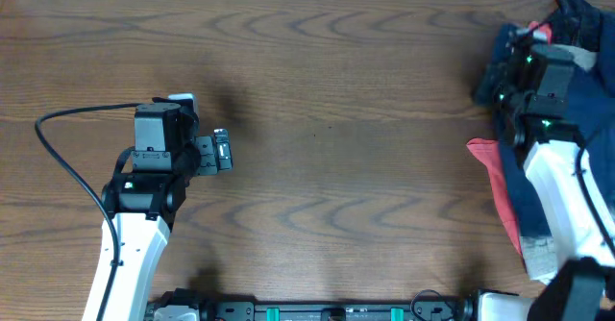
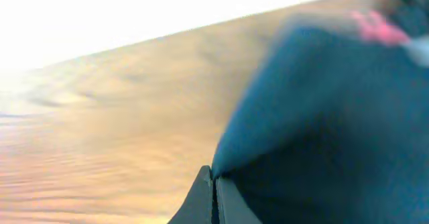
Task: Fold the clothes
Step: 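Pull the navy shorts left onto the table with the right gripper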
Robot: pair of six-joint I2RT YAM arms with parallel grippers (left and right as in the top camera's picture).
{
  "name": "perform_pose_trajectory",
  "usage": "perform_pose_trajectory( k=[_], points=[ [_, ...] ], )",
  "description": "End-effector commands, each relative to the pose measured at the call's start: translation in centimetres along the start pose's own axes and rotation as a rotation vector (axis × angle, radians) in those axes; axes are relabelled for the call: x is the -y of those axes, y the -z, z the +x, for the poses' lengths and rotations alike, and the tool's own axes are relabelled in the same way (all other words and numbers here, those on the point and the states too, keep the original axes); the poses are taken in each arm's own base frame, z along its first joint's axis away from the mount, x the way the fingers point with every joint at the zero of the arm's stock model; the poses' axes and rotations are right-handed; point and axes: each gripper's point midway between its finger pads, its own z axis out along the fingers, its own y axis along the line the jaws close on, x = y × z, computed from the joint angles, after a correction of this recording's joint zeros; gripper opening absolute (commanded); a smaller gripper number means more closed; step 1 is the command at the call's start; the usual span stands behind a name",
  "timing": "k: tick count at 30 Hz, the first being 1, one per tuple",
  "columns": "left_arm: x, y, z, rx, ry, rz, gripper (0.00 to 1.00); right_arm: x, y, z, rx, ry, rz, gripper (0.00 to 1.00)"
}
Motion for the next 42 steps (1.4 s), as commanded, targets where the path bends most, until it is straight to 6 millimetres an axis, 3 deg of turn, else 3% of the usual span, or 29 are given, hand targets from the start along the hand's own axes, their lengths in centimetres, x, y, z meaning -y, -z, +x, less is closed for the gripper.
perform_pose_trajectory(
  k=[1,5,11,14,17,20,21,26,28,33,37,42],
  points=[
    [0.1,0.4,-1.0,0.028,0.003,-0.002,0.98,-9.9,2.2,-0.8,0.014,0.096,-0.369,0.01],
    [0.1,0.4,-1.1,0.031,0.003,-0.002,0.98,-15.3,2.4,1.5,-0.026,0.156,-0.463,0.01],
    [0.2,0.4,-1.5,0.050,0.003,0.001,0.98,-20.7,0.4,4.9,-0.043,0.235,-0.493,0.04],
    [0.2,0.4,-1.8,0.062,0.003,0.003,0.98,-22.6,-0.6,6.2,-0.039,0.259,-0.517,0.22],
    [0.2,0.4,-1.9,0.064,0.003,0.004,0.98,-22.2,-1.7,6.8,-0.043,0.263,-0.479,0.53],
    [0.3,0.4,-1.9,0.064,0.004,0.005,0.98,-19.9,-2.5,6.9,-0.063,0.256,-0.385,0.94],
    [0.3,0.4,-1.9,0.063,0.007,0.010,0.98,-18.9,-2.6,6.9,-0.071,0.261,-0.349,0.99],
    [1.6,0.5,-1.7,0.053,0.008,0.085,0.98,-11.2,-2.0,6.4,-0.136,0.243,-0.076,0.99],
    [2.8,0.6,-1.5,0.042,0.006,0.153,0.98,-7.8,-0.7,6.3,-0.177,0.219,0.022,0.99],
    [5.7,1.3,-1.0,0.015,0.004,0.325,0.98,-1.6,3.4,7.5,-0.310,0.139,0.158,0.99],
    [6.1,0.9,-1.1,-0.014,0.139,0.353,0.98,0.8,5.5,8.7,-0.384,0.100,0.221,0.99],
    [6.8,-1.0,-0.3,-0.098,0.258,0.355,0.98,2.6,6.6,9.9,-0.447,0.066,0.265,0.99]
  ],
)
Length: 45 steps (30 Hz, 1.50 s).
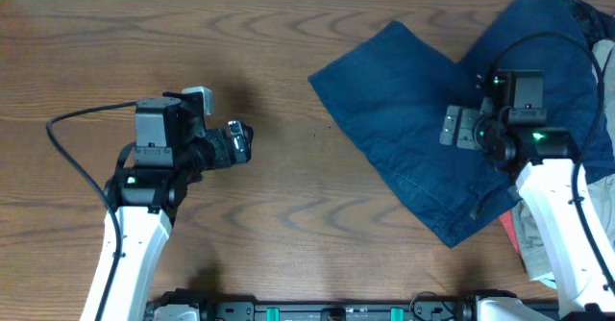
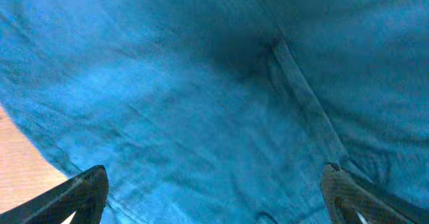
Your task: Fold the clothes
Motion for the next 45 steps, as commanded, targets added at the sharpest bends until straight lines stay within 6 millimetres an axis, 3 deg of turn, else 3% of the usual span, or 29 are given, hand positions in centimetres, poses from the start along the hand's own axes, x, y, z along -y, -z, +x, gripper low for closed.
perform_pose_trajectory(
  k=[1,17,31,33,39,42,45],
  points=[
    [1.1,-1.5,0.7,-0.064,0.117,0.036,0.98,1.3,0.4,-0.1,-0.005,-0.017,0.031,0.99],
    [8.9,-11.9,10.9,-0.394,0.140,0.089,0.98,2.1,0.5,1.1,-0.056,-0.029,0.047,0.99],
    [18.7,-15.4,18.2,-0.442,0.032,0.289,0.99,2.1,0.5,1.2,-0.061,-0.029,0.047,0.99],
    [19.9,-15.7,18.9,-0.441,0.047,0.318,0.99,2.1,0.5,1.2,-0.061,-0.029,0.047,0.99],
    [22.7,-16.9,19.4,-0.403,0.069,0.417,0.86,2.1,0.5,1.4,-0.069,-0.029,0.048,0.99],
    [22.9,-17.9,19.3,-0.376,0.087,0.432,0.77,2.1,0.5,1.6,-0.075,-0.028,0.049,0.99],
    [22.2,-19.1,19.5,-0.367,0.131,0.401,0.76,2.1,0.5,1.6,-0.076,-0.028,0.049,0.99]
  ],
)
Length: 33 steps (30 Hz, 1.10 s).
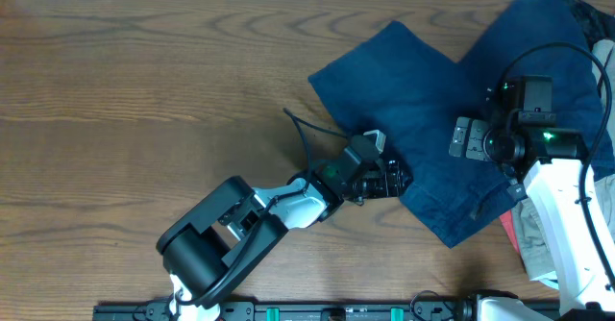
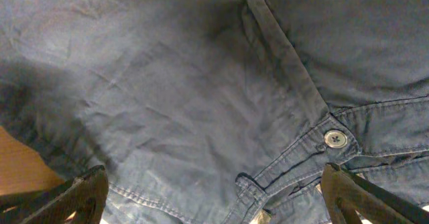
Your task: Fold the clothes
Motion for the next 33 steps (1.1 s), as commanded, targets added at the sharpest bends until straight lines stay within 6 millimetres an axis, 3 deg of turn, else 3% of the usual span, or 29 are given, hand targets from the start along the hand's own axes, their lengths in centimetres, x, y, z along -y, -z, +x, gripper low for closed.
perform_pose_trajectory(
  k=[1,3,7,9,10,15,19,23,25,28,31,33],
  points=[
    [-1.9,-1.1,-0.2,0.022,0.064,-0.049,0.76,0.3,0.5,-0.5,0.018,0.004,0.010,0.99],
    [-2.6,-1.5,-0.4,0.038,0.065,-0.062,0.68,0.4,0.5,-0.4,0.015,0.004,0.011,0.99],
    [-3.5,-1.2,-1.8,0.080,0.055,-0.081,0.27,0.4,0.5,-0.3,0.007,0.005,0.012,0.99],
    [-4.0,-0.8,-2.8,0.097,0.046,-0.086,0.09,0.4,0.4,-0.2,0.004,0.005,0.012,0.99],
    [-4.4,-0.5,-3.4,0.105,0.043,-0.089,0.06,0.4,0.5,-0.2,0.005,0.005,0.012,0.99],
    [-6.3,1.3,-5.7,0.120,0.040,-0.118,0.06,0.4,0.5,-0.2,0.006,0.004,0.013,0.99],
    [-8.6,4.9,-9.2,0.171,-0.097,-0.204,0.06,0.4,0.4,-0.2,0.006,0.004,0.013,0.99],
    [-12.3,12.5,-15.4,0.342,-0.184,-0.411,0.06,0.4,0.4,-0.2,0.006,0.004,0.013,0.99],
    [-13.9,17.6,-19.1,0.459,-0.176,-0.496,0.06,0.4,0.4,-0.3,0.009,0.004,0.012,0.99],
    [-14.9,23.3,-22.2,0.567,-0.098,-0.497,0.06,0.4,0.5,-0.4,0.011,0.004,0.012,0.99],
    [-14.6,25.2,-22.3,0.559,0.007,-0.386,0.09,0.4,0.4,-0.3,0.009,0.004,0.012,0.99],
    [-14.4,24.7,-21.3,0.511,0.065,-0.335,0.27,0.4,0.4,-0.3,0.009,0.004,0.012,0.99]
  ],
)
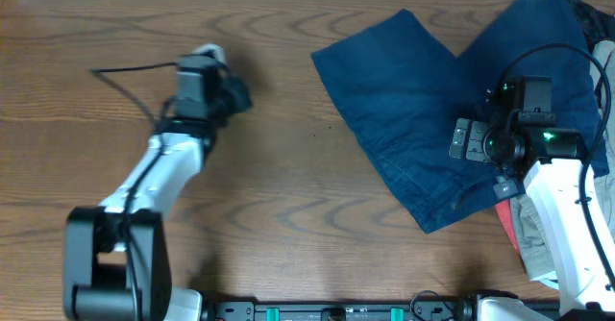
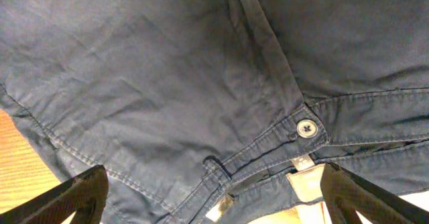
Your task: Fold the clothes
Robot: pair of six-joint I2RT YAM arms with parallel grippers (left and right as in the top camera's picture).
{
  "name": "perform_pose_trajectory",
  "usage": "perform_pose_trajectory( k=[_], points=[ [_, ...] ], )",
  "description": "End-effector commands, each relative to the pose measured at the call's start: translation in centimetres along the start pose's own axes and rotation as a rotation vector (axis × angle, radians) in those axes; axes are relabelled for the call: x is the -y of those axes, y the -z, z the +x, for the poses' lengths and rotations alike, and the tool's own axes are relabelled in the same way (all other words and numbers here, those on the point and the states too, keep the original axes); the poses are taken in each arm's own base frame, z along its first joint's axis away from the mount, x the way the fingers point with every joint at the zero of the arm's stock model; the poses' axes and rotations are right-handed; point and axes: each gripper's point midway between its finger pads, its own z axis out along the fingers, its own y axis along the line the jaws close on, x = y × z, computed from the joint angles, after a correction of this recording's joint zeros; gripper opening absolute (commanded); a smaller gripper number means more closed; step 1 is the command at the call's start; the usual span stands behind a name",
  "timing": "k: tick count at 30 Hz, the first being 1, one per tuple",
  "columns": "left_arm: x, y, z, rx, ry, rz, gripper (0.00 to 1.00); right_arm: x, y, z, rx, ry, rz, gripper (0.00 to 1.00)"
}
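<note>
Dark blue denim shorts lie spread flat on the right half of the wooden table, one leg pointing to the back. My right gripper hovers over their waistband. In the right wrist view the gripper stands wide open, with nothing between its fingers. Below it show the shorts, their button and a belt loop. Far off at the back left is my left gripper, clear of the shorts; its jaws show only as a dark blob.
A pile of other clothes sits at the right edge: a red garment, a pale one and dark cloth at the back corner. The left arm's black cable loops over the table.
My left gripper was at the shorts' near-left edge; now it is at the back left of the table. That edge of the shorts has shifted slightly. The right gripper stays open over the waistband.
First my right gripper was shut on blue cloth at the pile on the far right, the left arm idle at the left. Then the shorts lay spread on the table with the right gripper open above them. Then the left gripper was at their near edge, and now it is far left.
</note>
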Motion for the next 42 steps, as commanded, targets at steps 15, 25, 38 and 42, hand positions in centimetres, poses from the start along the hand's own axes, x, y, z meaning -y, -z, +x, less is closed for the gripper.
perform_pose_trajectory(
  k=[15,25,38,42],
  points=[
    [9.3,-2.2,16.9,-0.467,-0.028,0.141,0.74,0.4,0.5,-0.2,0.005,0.005,0.012,0.99],
    [15.4,-4.9,26.6,-0.563,-0.020,0.260,0.75,0.4,0.5,-0.2,0.003,0.005,0.012,0.99],
    [16.7,-6.4,28.0,-0.527,-0.023,0.309,0.06,0.4,0.5,0.2,-0.010,0.005,0.015,0.99],
    [13.4,-7.0,24.0,-0.486,-0.026,0.241,0.06,0.5,0.5,0.2,-0.012,0.005,0.015,0.99]
  ],
)
